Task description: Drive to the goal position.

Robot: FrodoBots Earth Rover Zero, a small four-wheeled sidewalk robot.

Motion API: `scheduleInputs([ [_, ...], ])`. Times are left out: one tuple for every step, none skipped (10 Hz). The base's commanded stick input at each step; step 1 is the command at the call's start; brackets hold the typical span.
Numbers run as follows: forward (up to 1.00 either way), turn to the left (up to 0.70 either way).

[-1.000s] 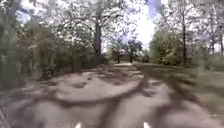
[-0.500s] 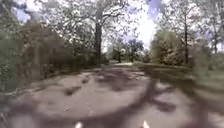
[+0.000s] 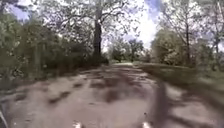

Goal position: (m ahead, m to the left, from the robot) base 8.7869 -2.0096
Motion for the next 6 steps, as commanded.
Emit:
scheduleInputs([
  [1.0, -0.22],
  [1.0, 0.0],
  [1.0, 0.0],
  [1.0, 0.0],
  [1.0, 0.0],
  [1.0, 0.0],
])
